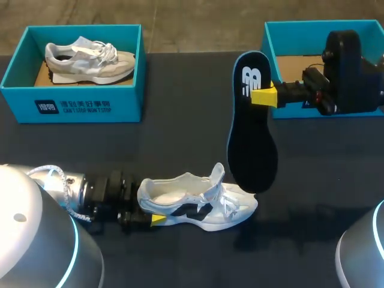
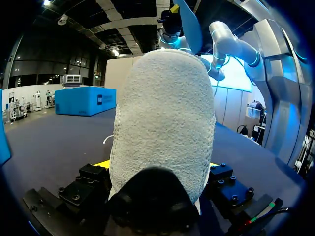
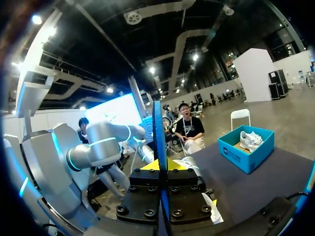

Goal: Take the shoe out of the shoebox, open the shoe tongue, remove and reinsert the insole, then place the shoe into the shoebox

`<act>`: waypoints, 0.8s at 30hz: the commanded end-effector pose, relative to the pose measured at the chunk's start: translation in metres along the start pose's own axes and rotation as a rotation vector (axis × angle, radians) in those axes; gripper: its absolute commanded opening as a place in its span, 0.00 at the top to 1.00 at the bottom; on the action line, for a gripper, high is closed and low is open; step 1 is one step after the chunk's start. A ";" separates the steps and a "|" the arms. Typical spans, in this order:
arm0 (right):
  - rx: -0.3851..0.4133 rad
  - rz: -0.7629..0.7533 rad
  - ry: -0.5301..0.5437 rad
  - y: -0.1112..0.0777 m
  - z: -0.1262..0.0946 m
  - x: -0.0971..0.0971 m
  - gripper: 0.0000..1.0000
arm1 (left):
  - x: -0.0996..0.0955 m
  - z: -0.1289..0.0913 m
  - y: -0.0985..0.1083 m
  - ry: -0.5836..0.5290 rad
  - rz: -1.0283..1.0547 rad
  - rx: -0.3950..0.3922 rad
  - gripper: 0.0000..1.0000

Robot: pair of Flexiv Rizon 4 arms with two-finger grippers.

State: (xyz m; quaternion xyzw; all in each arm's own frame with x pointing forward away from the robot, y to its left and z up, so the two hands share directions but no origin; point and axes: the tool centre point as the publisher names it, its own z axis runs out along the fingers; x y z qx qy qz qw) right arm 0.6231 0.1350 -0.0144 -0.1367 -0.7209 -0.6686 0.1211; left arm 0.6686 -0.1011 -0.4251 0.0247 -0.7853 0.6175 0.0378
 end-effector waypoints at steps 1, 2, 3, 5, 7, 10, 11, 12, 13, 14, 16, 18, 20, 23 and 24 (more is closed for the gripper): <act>-0.002 -0.001 -0.003 -0.002 0.000 0.002 1.00 | 0.000 -0.001 0.004 0.001 0.001 -0.008 1.00; -0.002 -0.001 -0.003 -0.002 0.000 0.002 1.00 | 0.000 -0.002 0.004 0.005 -0.003 -0.007 0.93; -0.002 -0.001 -0.003 -0.002 0.000 0.002 1.00 | 0.000 -0.003 0.004 0.006 -0.003 -0.009 0.60; -0.002 -0.001 -0.003 -0.002 0.000 0.002 1.00 | 0.001 -0.004 0.005 0.016 0.000 -0.033 0.00; -0.002 -0.001 -0.003 -0.002 0.000 0.002 1.00 | 0.002 -0.006 0.006 0.020 0.000 -0.045 0.00; -0.002 -0.001 -0.003 -0.002 0.000 0.002 1.00 | 0.002 -0.010 0.006 0.020 0.004 -0.059 0.00; -0.002 -0.001 -0.003 -0.002 0.000 0.002 1.00 | 0.002 -0.011 0.006 0.019 0.005 -0.062 0.00; -0.002 -0.001 -0.003 -0.002 0.000 0.002 1.00 | 0.001 -0.013 0.006 0.014 0.007 -0.064 0.00; -0.002 -0.001 -0.003 -0.002 0.000 0.002 1.00 | 0.000 -0.014 0.005 0.007 0.006 -0.067 0.00; -0.002 -0.001 -0.003 -0.002 0.000 0.002 1.00 | 0.000 -0.015 0.005 0.003 0.008 -0.073 0.00; -0.002 -0.001 -0.003 -0.002 0.000 0.002 1.00 | -0.001 -0.018 0.006 -0.004 0.009 -0.086 0.00; -0.002 -0.001 -0.003 -0.002 0.000 0.002 1.00 | -0.001 -0.022 0.006 -0.004 0.010 -0.101 0.00; -0.002 -0.001 -0.003 -0.002 0.000 0.002 1.00 | 0.001 -0.026 0.006 0.003 0.022 -0.121 0.00; -0.002 -0.001 -0.003 -0.002 0.000 0.002 1.00 | 0.001 -0.030 0.005 0.004 0.029 -0.125 0.00; -0.002 -0.001 -0.003 -0.002 0.000 0.002 1.00 | 0.000 -0.031 0.005 -0.002 0.032 -0.130 0.00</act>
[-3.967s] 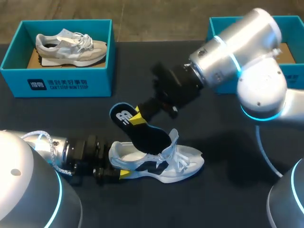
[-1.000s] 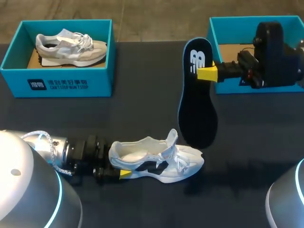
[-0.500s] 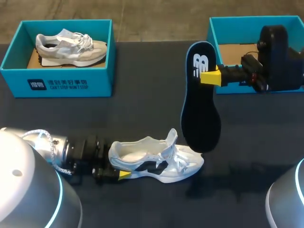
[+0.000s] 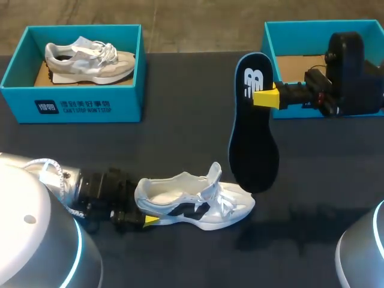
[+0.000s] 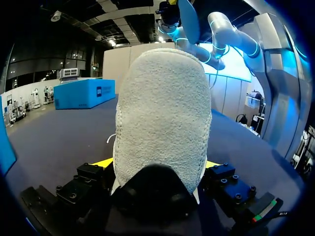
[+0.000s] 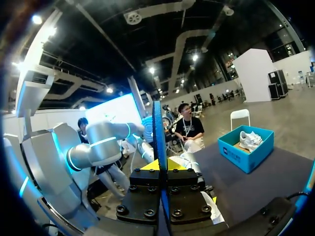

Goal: Take the shoe out of the shoebox, open the shoe tongue, remove and reinsert the insole, then place the shoe into the shoebox

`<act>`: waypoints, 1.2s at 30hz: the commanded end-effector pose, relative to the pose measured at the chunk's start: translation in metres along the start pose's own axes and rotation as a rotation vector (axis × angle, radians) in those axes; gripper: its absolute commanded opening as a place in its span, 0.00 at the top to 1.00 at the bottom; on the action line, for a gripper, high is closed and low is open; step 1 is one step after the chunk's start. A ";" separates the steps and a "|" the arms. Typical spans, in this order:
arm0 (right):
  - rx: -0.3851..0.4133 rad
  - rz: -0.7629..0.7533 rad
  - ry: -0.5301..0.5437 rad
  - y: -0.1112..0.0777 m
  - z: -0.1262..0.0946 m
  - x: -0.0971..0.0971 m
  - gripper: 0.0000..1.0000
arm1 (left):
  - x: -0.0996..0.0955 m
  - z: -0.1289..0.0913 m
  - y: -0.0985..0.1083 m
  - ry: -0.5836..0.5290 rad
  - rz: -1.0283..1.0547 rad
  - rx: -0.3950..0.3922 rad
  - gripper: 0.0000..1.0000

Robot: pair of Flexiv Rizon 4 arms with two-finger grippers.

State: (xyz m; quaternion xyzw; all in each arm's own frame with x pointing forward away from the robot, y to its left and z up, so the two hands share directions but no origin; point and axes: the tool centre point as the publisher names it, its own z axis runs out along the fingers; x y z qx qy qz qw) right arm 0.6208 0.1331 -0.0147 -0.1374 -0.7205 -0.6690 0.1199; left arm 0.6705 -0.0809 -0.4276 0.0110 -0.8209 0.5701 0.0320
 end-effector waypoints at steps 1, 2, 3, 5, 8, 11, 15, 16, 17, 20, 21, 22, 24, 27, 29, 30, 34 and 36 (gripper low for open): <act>0.000 0.000 -0.001 0.000 0.002 0.000 1.00 | 0.001 -0.013 0.000 -0.007 0.005 -0.015 0.00; 0.000 0.000 -0.001 0.000 0.002 0.000 1.00 | 0.001 -0.013 -0.001 -0.007 0.008 -0.024 0.00; 0.000 0.000 -0.001 0.000 0.002 0.000 1.00 | 0.000 -0.014 -0.002 -0.009 0.013 -0.034 0.00; 0.000 0.000 -0.001 0.000 0.002 0.000 1.00 | -0.001 -0.015 -0.004 -0.003 0.025 -0.058 0.00; 0.000 0.000 -0.001 0.000 0.002 0.000 1.00 | -0.002 -0.017 -0.005 0.007 0.028 -0.088 0.00; 0.000 0.000 -0.001 0.000 0.002 0.000 1.00 | -0.006 -0.016 -0.006 0.003 0.021 -0.119 0.00; 0.000 0.000 -0.001 0.000 0.002 0.000 1.00 | -0.006 -0.016 -0.009 0.015 0.017 -0.159 0.00; 0.000 0.000 -0.001 0.000 0.002 0.000 1.00 | -0.006 -0.016 -0.011 0.017 0.015 -0.162 0.00; 0.000 0.000 -0.001 0.000 0.002 0.000 1.00 | -0.005 -0.016 -0.012 0.021 0.010 -0.167 0.00; 0.000 0.000 -0.001 0.000 0.002 0.000 1.00 | -0.005 -0.017 -0.012 0.028 0.012 -0.199 0.00; 0.000 0.000 -0.001 0.000 0.002 0.000 1.00 | -0.005 -0.018 -0.013 0.029 0.013 -0.212 0.00; 0.000 0.000 -0.001 0.000 0.002 0.000 1.00 | -0.004 -0.018 -0.013 0.026 0.016 -0.223 0.00; 0.000 0.000 -0.001 0.000 0.002 0.000 1.00 | -0.003 -0.021 -0.014 0.036 0.011 -0.238 0.00; 0.000 0.000 -0.001 0.000 0.002 0.000 1.00 | -0.003 -0.025 -0.017 0.036 0.012 -0.265 0.00; 0.000 0.000 -0.001 0.000 0.002 0.000 1.00 | -0.004 -0.028 -0.019 0.022 0.013 -0.283 0.00; 0.000 0.000 -0.001 0.000 0.002 0.000 1.00 | -0.004 -0.030 -0.020 0.019 0.010 -0.295 0.00; 0.000 0.000 -0.001 0.000 0.002 0.000 1.00 | -0.001 -0.037 -0.023 0.008 0.016 -0.362 0.00; 0.000 0.000 -0.001 0.000 0.002 0.000 1.00 | 0.000 -0.041 -0.025 0.017 0.008 -0.389 0.00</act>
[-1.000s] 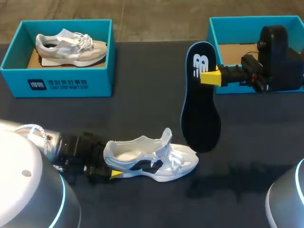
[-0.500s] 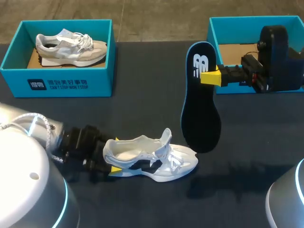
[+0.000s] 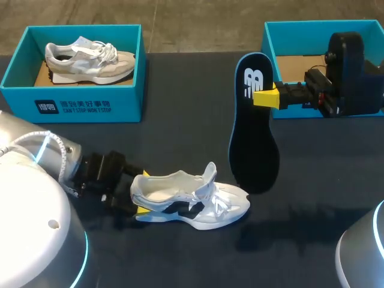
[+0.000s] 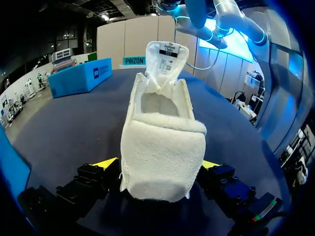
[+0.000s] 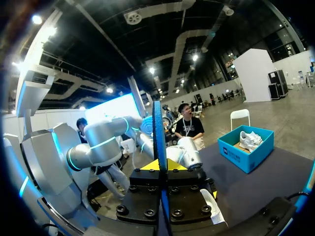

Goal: Take the shoe out of the shoebox, open the shoe tongue, remove and reinsert the insole, then place the shoe into the shoebox

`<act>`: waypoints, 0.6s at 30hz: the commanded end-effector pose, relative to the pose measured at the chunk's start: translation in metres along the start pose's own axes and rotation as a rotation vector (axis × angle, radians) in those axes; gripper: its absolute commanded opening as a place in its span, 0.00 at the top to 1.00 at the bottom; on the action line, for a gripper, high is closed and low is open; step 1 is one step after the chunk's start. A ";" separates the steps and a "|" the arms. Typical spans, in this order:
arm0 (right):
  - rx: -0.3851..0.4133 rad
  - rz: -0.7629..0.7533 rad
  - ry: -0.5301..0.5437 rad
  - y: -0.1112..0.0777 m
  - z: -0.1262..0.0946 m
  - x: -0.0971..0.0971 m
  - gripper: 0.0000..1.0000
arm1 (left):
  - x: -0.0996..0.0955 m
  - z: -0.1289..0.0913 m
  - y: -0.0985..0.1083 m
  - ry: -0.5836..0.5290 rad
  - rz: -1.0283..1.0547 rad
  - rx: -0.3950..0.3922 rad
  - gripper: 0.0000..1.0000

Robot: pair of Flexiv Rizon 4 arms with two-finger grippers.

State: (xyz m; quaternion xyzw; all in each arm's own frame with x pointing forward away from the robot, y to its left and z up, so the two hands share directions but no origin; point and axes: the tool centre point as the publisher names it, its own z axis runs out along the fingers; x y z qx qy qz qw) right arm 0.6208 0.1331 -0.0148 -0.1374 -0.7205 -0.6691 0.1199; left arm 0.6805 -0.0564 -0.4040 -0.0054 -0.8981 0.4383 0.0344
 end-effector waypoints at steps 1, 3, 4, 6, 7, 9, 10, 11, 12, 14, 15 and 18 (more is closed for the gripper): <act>0.000 0.000 -0.001 0.000 0.002 0.000 1.00 | 0.009 -0.014 -0.008 0.010 -0.012 -0.095 0.00; 0.000 0.000 -0.001 0.000 0.002 0.000 1.00 | 0.011 -0.018 -0.010 0.028 -0.018 -0.118 0.00; 0.000 0.000 -0.001 0.000 0.002 0.000 1.00 | 0.011 -0.019 -0.011 0.036 -0.016 -0.135 0.00; 0.000 0.000 -0.001 0.000 0.002 0.000 1.00 | 0.013 -0.023 -0.015 0.061 -0.025 -0.152 0.00; 0.000 0.000 -0.001 0.000 0.002 0.000 1.00 | 0.014 -0.024 -0.016 0.064 -0.020 -0.174 0.00; 0.000 0.000 -0.001 0.000 0.002 0.000 1.00 | 0.015 -0.027 -0.018 0.079 -0.030 -0.198 0.00; 0.000 0.000 -0.001 0.000 0.002 0.000 1.00 | 0.015 -0.028 -0.018 0.087 -0.032 -0.214 0.00; 0.000 0.000 -0.001 0.000 0.002 0.000 1.00 | 0.015 -0.029 -0.019 0.087 -0.032 -0.230 0.00; 0.000 0.000 -0.001 0.000 0.002 0.000 1.00 | 0.015 -0.030 -0.019 0.092 -0.039 -0.238 0.00; 0.000 0.000 -0.001 0.000 0.002 0.000 1.00 | 0.014 -0.033 -0.022 0.095 -0.041 -0.265 0.00; 0.000 0.000 -0.001 0.000 0.002 0.000 1.00 | 0.013 -0.034 -0.022 0.089 -0.037 -0.283 0.00; 0.000 0.000 -0.001 0.000 0.002 0.000 1.00 | 0.014 -0.037 -0.025 0.102 -0.029 -0.325 0.00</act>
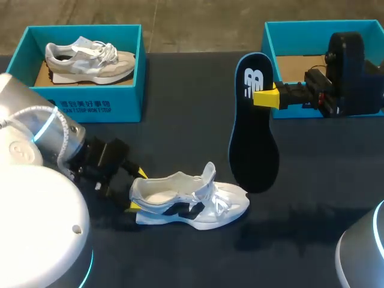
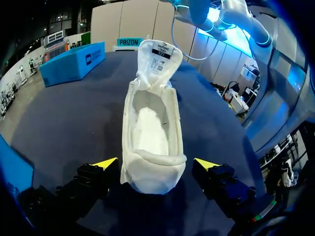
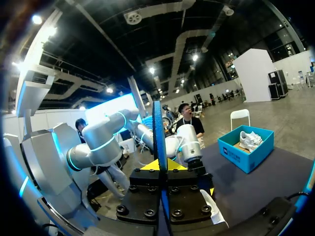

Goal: Take the shoe out of the shoebox, open the shoe tongue, remove and reinsert the insole, then place the shoe into the shoebox

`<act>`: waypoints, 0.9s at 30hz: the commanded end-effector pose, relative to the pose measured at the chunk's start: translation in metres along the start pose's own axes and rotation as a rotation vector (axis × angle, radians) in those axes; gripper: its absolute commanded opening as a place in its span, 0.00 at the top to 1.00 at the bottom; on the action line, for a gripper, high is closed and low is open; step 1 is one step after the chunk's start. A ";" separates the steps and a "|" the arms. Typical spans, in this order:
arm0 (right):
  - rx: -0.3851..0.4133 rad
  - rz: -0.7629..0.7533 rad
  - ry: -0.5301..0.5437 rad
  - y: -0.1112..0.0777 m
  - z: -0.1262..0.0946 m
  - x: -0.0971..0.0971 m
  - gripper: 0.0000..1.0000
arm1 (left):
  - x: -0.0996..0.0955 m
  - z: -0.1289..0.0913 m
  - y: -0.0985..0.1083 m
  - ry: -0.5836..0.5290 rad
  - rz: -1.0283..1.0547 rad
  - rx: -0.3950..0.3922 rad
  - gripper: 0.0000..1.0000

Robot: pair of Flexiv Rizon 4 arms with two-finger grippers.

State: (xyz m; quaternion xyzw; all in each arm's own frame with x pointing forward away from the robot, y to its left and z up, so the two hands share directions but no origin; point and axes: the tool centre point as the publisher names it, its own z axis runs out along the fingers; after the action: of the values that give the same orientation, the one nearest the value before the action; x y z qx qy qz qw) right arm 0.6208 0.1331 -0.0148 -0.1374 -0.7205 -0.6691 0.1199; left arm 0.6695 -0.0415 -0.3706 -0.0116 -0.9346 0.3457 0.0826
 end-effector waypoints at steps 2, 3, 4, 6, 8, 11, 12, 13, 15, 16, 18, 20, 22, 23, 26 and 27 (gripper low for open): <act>0.000 0.000 -0.001 0.000 0.002 0.000 1.00 | 0.001 -0.011 -0.010 0.013 0.001 -0.137 0.00; 0.000 0.000 -0.001 0.000 0.002 0.000 1.00 | 0.000 -0.013 -0.011 0.004 -0.002 -0.153 0.00; 0.000 0.000 -0.001 0.000 0.002 0.000 1.00 | 0.000 -0.013 -0.011 0.004 -0.002 -0.153 0.00; 0.000 0.000 -0.001 0.000 0.002 0.000 1.00 | 0.000 -0.013 -0.011 0.004 -0.002 -0.153 0.00; 0.000 0.000 -0.001 0.000 0.002 0.000 1.00 | 0.000 -0.013 -0.011 0.004 -0.002 -0.153 0.00; 0.000 0.000 -0.001 0.000 0.002 0.000 1.00 | 0.000 -0.013 -0.011 0.004 -0.002 -0.153 0.00; 0.000 0.000 -0.001 0.000 0.002 0.000 1.00 | 0.000 -0.013 -0.011 0.004 -0.002 -0.153 0.00; 0.000 0.000 -0.001 0.000 0.002 0.000 1.00 | 0.000 -0.013 -0.011 0.004 -0.002 -0.153 0.00; 0.000 0.000 -0.001 0.000 0.002 0.000 1.00 | 0.000 -0.013 -0.011 0.004 -0.002 -0.153 0.00; 0.000 0.000 -0.001 0.000 0.002 0.000 1.00 | 0.000 -0.013 -0.011 0.004 -0.002 -0.153 0.00; 0.000 0.000 -0.001 0.000 0.002 0.000 1.00 | 0.000 -0.013 -0.012 -0.004 -0.007 -0.161 0.00; 0.000 0.000 -0.001 0.000 0.002 0.000 1.00 | 0.002 -0.015 -0.017 -0.023 0.007 -0.207 0.00; 0.000 0.000 -0.001 0.000 0.002 0.000 1.00 | 0.002 -0.017 -0.022 -0.043 0.007 -0.244 0.00; 0.000 0.000 -0.001 0.000 0.002 0.000 1.00 | 0.003 -0.020 -0.026 -0.046 0.017 -0.261 0.00; 0.000 0.000 -0.001 0.000 0.002 0.000 1.00 | 0.006 -0.025 -0.033 -0.072 0.028 -0.299 0.00; 0.000 0.000 -0.001 0.000 0.002 0.000 1.00 | 0.007 -0.026 -0.035 -0.082 0.030 -0.314 0.00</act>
State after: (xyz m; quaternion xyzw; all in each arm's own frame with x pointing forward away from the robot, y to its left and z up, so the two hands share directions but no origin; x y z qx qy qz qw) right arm 0.6208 0.1331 -0.0149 -0.1374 -0.7205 -0.6691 0.1199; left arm 0.6761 -0.0494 -0.3420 -0.0262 -0.9720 0.2288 0.0457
